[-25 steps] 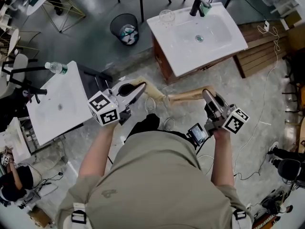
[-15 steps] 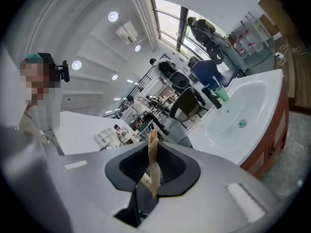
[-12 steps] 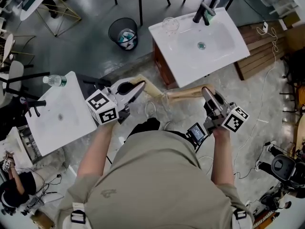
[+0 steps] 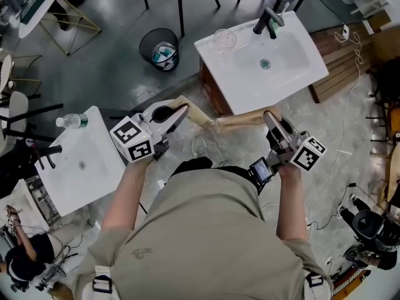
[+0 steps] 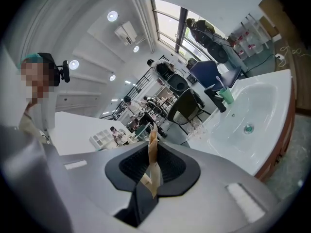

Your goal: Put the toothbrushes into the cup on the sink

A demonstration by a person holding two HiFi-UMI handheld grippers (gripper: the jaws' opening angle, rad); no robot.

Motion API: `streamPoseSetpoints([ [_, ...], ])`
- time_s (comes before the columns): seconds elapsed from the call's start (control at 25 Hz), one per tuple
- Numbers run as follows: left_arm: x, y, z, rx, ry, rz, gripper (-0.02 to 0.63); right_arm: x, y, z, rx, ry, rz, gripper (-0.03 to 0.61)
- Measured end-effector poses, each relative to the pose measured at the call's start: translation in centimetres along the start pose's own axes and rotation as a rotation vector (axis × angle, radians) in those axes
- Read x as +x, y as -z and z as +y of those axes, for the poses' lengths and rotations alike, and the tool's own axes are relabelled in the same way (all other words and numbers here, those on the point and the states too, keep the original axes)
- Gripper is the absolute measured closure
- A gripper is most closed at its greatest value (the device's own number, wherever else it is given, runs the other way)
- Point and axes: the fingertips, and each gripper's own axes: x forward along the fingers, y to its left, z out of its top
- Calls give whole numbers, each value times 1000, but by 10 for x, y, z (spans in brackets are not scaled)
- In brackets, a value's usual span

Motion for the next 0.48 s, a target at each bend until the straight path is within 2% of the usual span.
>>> streamPoseSetpoints([
  [0.48, 5, -15, 25, 7, 12, 4, 577, 21, -10, -4, 0, 19, -10, 526],
])
